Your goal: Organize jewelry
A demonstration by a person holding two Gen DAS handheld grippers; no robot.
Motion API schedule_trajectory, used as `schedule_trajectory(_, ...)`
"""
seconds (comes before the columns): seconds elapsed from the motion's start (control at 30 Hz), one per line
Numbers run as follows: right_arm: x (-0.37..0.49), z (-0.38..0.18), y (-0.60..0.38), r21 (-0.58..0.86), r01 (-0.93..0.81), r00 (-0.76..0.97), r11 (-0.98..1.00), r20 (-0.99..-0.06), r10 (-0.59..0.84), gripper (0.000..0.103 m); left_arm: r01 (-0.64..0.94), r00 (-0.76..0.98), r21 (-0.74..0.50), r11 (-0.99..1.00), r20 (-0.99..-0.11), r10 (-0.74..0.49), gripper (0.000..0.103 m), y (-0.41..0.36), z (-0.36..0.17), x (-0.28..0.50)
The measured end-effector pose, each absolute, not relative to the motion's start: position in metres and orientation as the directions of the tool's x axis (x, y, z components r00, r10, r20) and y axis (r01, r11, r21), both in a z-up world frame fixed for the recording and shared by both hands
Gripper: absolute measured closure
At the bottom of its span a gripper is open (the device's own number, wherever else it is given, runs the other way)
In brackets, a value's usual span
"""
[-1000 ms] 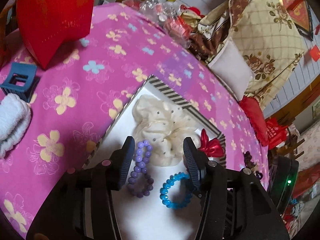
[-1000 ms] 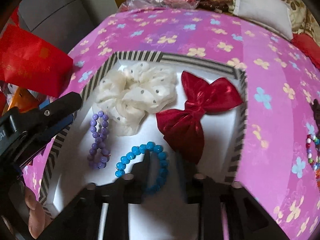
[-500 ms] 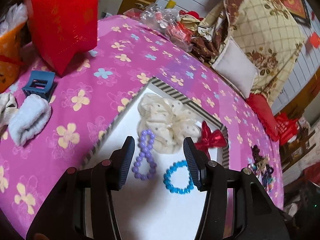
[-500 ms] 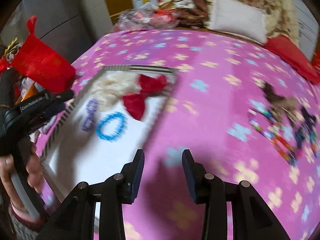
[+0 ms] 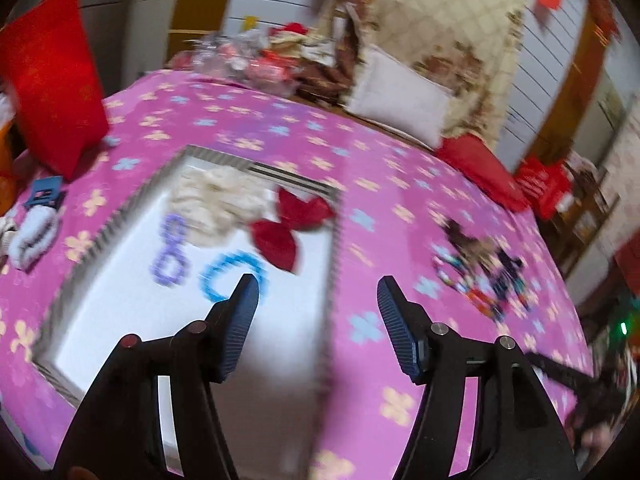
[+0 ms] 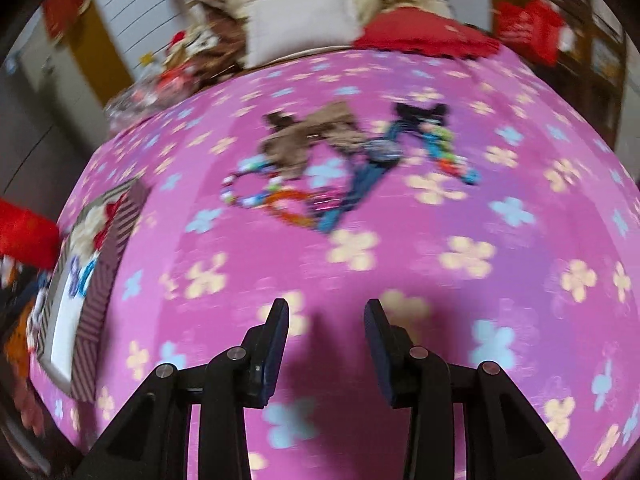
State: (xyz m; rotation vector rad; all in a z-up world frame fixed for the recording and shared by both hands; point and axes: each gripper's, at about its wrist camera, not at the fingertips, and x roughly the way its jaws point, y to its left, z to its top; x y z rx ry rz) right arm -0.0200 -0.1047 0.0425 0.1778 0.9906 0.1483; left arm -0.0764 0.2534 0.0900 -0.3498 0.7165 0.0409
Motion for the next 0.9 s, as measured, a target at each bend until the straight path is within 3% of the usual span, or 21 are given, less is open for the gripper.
schedule_trajectory(0.5, 0.051, 0.037, -0.118, 0.262, -0.010, 0.567, 0.965, -0.793, 0.221, 0.066, 0.001, 0.633, -0.187, 0.982, -0.760, -0.146, 0.041, 0.164, 0.037, -0.069)
schedule_trajectory(0.53, 0.060, 0.037, -0.114, 0.257, -0.011, 0.568, 0.966, -0.794, 0.217, 0.069, 0.004, 0.632, -0.186, 0.983, -0.761, -0.146, 0.041, 0.163, 0.035, -0.069)
schedule_trajectory(0.57, 0.068, 0.035, -0.111, 0.249, -0.006, 0.566, 0.968, -0.797, 0.209, 0.079, 0.006, 0.631, -0.186, 0.983, -0.762, -0.148, 0.041, 0.163, 0.034, -0.068)
schedule_trajectory(0.67, 0.082, 0.029, -0.105, 0.254, -0.010, 0.546, 0.967, -0.809, 0.218, 0.090, 0.004, 0.624, -0.184, 0.983, -0.767, -0.146, 0.041, 0.164, 0.030, -0.066)
schedule_trajectory(0.9, 0.049, 0.026, -0.084, 0.334, -0.188, 0.440, 0.924, -0.812, 0.383, 0.089, 0.000, 0.607, -0.204, 0.979, -0.778, -0.162, 0.041, 0.170, 0.025, -0.063)
